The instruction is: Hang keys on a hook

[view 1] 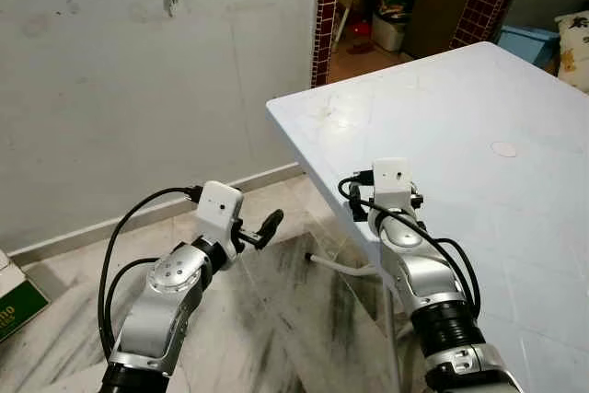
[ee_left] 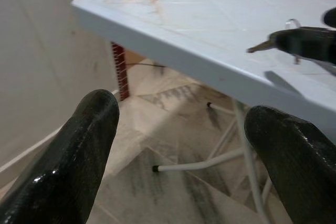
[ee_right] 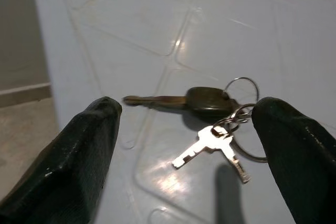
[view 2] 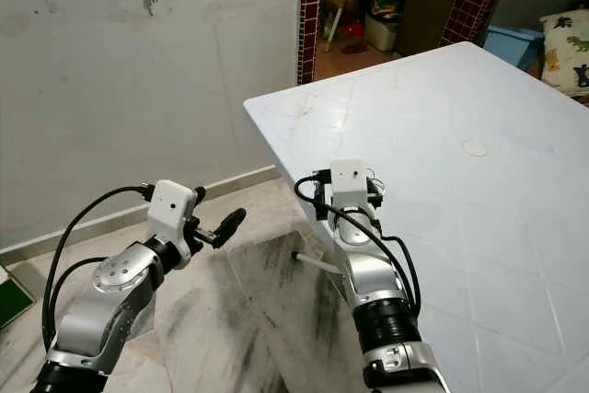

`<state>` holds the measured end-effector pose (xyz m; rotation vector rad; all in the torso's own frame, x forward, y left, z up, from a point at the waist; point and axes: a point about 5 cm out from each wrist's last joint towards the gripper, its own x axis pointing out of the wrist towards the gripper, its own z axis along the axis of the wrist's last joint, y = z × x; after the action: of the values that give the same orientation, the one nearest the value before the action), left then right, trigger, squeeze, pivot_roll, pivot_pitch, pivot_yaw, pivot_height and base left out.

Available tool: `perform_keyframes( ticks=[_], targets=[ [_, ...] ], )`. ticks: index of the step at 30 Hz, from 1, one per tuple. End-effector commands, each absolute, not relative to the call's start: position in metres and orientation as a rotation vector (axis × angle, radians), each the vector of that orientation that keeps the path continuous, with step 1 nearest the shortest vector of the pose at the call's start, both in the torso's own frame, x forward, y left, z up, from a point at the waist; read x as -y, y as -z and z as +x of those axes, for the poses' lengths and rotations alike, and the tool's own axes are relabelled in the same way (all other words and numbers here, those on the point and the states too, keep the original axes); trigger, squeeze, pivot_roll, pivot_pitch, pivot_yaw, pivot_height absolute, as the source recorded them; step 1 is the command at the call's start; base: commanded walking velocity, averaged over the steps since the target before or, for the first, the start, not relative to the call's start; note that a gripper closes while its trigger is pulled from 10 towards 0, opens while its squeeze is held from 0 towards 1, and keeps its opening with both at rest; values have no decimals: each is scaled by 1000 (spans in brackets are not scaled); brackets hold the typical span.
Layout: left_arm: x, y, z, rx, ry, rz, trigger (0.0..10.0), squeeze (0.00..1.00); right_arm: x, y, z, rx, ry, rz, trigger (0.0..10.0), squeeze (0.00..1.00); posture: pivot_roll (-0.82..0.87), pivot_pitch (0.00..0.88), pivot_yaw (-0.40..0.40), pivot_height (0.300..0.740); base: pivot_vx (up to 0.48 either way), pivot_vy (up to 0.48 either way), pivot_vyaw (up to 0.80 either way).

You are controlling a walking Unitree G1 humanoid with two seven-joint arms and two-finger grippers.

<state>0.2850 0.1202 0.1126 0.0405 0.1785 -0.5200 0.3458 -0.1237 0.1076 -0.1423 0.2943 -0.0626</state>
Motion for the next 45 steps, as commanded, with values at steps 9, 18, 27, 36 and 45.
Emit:
perform_keyframes(
  ticks=[9, 18, 27, 36, 45],
  targets=[
    [-117, -118, 286, -169, 534, 38, 10000, 0, 132, -102, 348, -320, 89, -119, 10000, 0, 65, 50, -1, 740, 0, 0, 0],
    [-104, -117, 274, -189, 647, 12, 10000, 0, 132, -94, 357, -381, 80, -79, 10000, 0, 76, 52, -4, 740, 0, 0, 0],
    [-98, -116, 269, -198, 675, 9, 10000, 0, 146, -101, 370, -394, 130, -49, 9804, 0, 79, 54, -6, 740, 0, 0, 0],
    [-101, -116, 267, -208, 678, 8, 10000, 0, 166, -87, 366, -461, 197, -32, 510, 0, 81, 62, -5, 740, 0, 0, 0],
    [-100, -117, 268, -210, 682, 3, 10000, 0, 166, -80, 363, -478, 194, -11, 0, 0, 77, 62, -3, 740, 0, 0, 0]
  ],
)
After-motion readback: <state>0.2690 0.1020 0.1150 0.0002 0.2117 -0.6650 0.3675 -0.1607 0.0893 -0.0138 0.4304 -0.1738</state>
